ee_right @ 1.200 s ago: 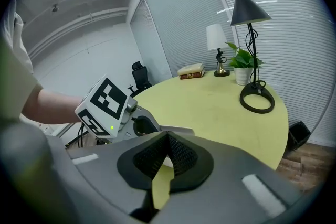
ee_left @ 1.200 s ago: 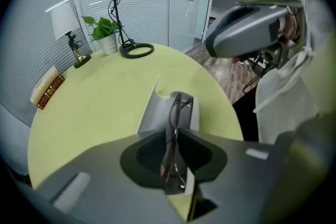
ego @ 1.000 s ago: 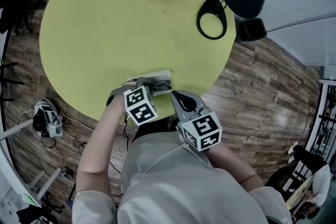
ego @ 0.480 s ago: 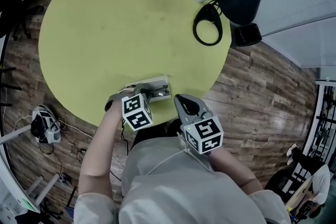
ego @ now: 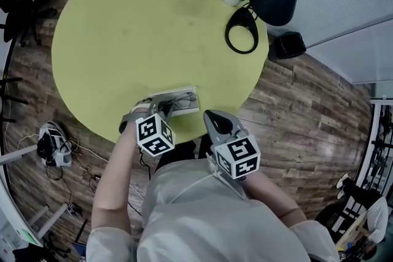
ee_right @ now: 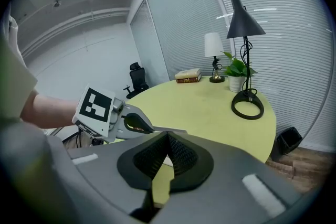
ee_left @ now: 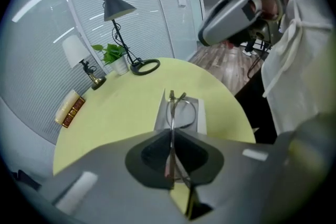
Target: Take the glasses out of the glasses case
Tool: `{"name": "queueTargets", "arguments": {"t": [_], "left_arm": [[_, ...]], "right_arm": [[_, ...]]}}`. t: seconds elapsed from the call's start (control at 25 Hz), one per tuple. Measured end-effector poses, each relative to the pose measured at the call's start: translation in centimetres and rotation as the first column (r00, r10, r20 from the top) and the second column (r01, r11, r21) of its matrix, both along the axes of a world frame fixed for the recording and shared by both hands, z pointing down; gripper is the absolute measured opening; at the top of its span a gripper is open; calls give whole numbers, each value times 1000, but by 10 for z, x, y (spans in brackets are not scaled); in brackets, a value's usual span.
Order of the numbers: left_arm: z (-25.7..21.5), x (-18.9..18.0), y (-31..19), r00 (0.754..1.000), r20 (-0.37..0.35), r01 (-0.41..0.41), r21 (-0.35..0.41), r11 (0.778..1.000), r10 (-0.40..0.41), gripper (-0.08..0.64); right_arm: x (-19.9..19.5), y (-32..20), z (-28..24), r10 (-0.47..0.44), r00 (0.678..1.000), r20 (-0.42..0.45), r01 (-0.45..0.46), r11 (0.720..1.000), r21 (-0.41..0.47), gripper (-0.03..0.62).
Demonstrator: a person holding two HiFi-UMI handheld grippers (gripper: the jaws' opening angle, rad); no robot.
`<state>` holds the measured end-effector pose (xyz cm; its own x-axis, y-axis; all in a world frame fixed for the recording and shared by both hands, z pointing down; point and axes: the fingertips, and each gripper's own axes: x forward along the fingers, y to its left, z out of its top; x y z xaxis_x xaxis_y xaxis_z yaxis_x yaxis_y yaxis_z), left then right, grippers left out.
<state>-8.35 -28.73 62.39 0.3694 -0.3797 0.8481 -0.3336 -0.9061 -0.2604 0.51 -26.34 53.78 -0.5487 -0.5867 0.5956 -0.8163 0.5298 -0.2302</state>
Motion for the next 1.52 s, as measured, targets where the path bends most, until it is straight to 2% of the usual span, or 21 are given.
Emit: {"name": "queueTargets", "arguments": {"t": [0.12,0.2,0.32,0.4,0.48,0.6,0.8,0.84,0.88,0.96,1.04,1.12,1.52], "left_arm": [[-19,-4,-8,994,-61,91,57,994,-87,18],[-35,-7,-13,981,-118,168,91,982,-157,18],[-61,-13,-17,943,-212,288,134,948,-256,18],[-78,-17,-19,904,-283,371,148,917,-321,18],[-96,-21,-20,854,-358,451,144,881,-379,18],[-122,-28,-20,750,-479,569,115,814,-456,18],[-167,-36,-7,571,-642,734,121,668,-511,20],[-174,-37,-3,543,-664,758,123,641,-514,20],[-181,-37,1,525,-680,774,130,620,-512,20],[-195,-36,10,522,-696,784,163,599,-494,20],[-209,-34,19,528,-708,781,189,595,-468,20],[-221,-36,26,516,-724,787,190,587,-458,20],[-235,-40,32,487,-755,798,179,576,-440,20]], "right_arm": [[-1,1,-1,-17,1000,4,17,1000,3,0],[-2,2,-4,-32,999,5,32,999,6,0],[-4,3,-11,-58,998,6,58,998,16,0],[-5,5,-14,-73,997,10,73,997,17,0],[-7,7,-18,-84,996,20,84,996,17,0],[-12,6,-28,-104,994,36,103,994,41,0],[-29,11,-42,-152,986,71,146,985,88,0],[-31,11,-45,-154,985,78,146,984,99,0],[-34,11,-50,-159,983,86,149,982,114,0],[-40,12,-62,-186,977,101,168,972,161,0],[-45,15,-75,-216,972,95,192,957,217,0],[-49,18,-86,-226,970,85,198,946,255,0],[-49,14,-105,-200,976,80,168,938,303,0]]}}
